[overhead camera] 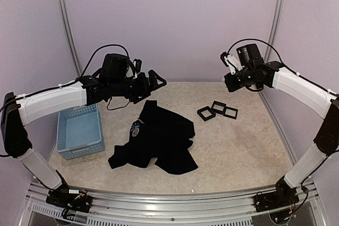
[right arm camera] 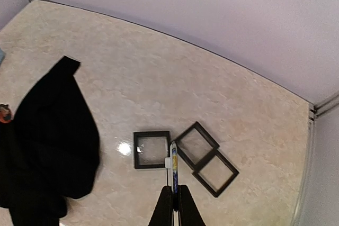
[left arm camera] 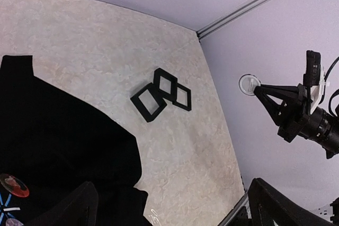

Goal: Remove the brooch from the garment
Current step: Place the brooch in the brooch box.

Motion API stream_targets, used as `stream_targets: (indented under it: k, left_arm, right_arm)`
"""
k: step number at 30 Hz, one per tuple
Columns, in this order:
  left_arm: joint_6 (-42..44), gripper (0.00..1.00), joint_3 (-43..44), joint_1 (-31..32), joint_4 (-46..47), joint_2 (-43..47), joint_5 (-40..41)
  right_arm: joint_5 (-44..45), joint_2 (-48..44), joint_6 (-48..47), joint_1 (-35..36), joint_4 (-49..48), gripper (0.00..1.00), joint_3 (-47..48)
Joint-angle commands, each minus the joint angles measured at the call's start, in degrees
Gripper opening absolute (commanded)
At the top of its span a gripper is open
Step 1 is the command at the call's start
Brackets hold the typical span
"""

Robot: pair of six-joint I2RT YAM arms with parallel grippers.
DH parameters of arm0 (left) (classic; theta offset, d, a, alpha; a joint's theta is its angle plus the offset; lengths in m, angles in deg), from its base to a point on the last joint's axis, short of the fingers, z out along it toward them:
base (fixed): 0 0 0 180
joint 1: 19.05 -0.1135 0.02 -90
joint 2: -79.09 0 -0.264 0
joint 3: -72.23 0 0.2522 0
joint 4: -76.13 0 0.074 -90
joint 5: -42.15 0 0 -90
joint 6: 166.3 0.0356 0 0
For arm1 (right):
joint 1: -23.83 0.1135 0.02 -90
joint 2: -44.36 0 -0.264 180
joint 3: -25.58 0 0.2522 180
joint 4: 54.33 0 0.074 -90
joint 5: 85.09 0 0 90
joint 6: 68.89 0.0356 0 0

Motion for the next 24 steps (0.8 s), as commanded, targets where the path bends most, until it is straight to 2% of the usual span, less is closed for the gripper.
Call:
stream_targets:
  k: [1, 8, 24]
  left_arm:
    - [-1.5, 0.97, -3.2, 0.8, -3.1, 1.2, 5.6]
    - [-4.0, 0.97, -6.5, 1.4, -1.9, 3.2, 7.7]
    - [-3.8, 0.99, -13.6, 0.9, 1.8, 7.9, 9.6]
  right_arm:
    - [18.8, 5.3, -4.5, -1.6, 5.1, 0.0, -1.3]
    - [25.6, 15.1, -3.2, -3.7, 5.6, 0.0, 2.0]
    - [26.9, 31.0, -3.0, -4.9, 6.6, 0.0, 11.2]
